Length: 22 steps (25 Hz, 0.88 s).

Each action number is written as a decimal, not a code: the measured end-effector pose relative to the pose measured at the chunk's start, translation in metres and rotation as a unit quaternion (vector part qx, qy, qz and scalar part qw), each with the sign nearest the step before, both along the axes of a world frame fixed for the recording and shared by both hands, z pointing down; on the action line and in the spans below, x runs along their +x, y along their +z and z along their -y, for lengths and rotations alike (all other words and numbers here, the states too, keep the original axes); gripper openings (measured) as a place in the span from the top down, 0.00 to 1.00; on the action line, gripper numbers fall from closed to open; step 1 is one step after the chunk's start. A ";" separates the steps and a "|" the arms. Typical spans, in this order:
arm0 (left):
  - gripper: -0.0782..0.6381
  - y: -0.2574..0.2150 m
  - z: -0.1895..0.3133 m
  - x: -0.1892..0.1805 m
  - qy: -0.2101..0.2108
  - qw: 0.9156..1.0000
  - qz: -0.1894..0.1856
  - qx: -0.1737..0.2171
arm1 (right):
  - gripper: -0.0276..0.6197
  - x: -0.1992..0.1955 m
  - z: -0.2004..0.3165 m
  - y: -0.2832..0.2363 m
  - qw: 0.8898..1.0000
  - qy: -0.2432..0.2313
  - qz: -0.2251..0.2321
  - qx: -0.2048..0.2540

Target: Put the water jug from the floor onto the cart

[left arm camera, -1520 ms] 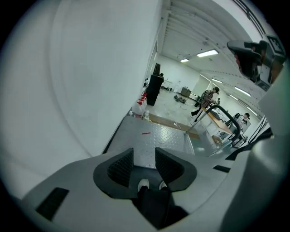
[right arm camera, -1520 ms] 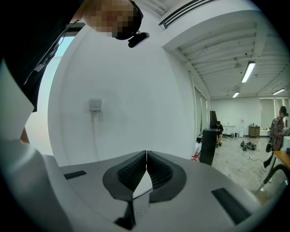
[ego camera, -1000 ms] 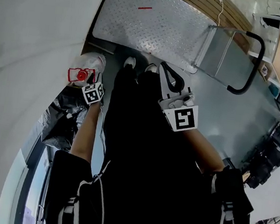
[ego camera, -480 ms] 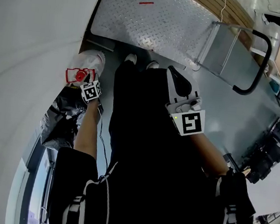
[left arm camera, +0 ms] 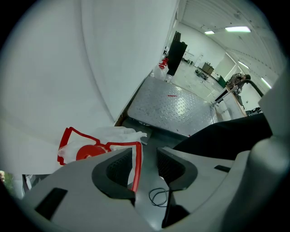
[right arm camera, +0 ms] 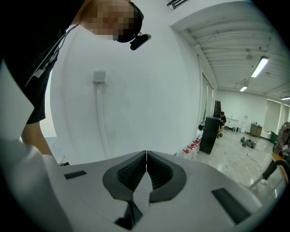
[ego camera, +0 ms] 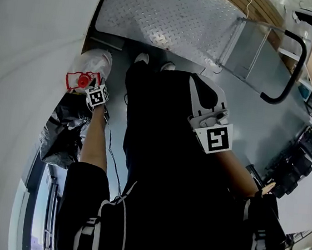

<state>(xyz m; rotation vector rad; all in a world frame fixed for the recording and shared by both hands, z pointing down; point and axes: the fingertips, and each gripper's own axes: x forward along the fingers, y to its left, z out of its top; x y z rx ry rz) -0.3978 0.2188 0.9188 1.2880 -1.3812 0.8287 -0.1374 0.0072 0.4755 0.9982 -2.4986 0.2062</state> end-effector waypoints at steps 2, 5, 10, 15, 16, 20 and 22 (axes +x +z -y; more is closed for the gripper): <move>0.67 0.010 -0.003 -0.003 0.003 1.000 0.004 -0.007 | 0.93 0.006 0.001 0.010 1.000 0.005 -0.003 -0.006; 0.66 0.024 -0.002 -0.007 0.007 1.000 0.004 -0.018 | 0.93 0.015 0.003 0.022 1.000 0.013 -0.007 -0.015; 0.66 0.043 -0.008 0.002 0.045 0.998 -0.002 -0.039 | 0.93 0.019 0.000 0.038 1.000 0.011 -0.011 -0.021; 0.66 0.060 -0.015 0.006 0.026 0.998 0.001 -0.051 | 0.93 0.023 -0.005 0.052 0.999 0.013 -0.016 -0.027; 0.66 0.062 -0.015 0.006 0.021 0.999 -0.001 -0.050 | 0.93 0.024 -0.007 0.056 0.999 0.012 -0.017 -0.030; 0.67 0.074 -0.013 0.004 0.029 0.997 0.001 -0.066 | 0.93 0.023 -0.008 0.066 0.999 0.013 -0.014 -0.040; 0.72 0.077 -0.014 0.000 0.041 0.996 0.018 -0.074 | 0.93 0.023 -0.007 0.067 0.999 0.012 -0.014 -0.039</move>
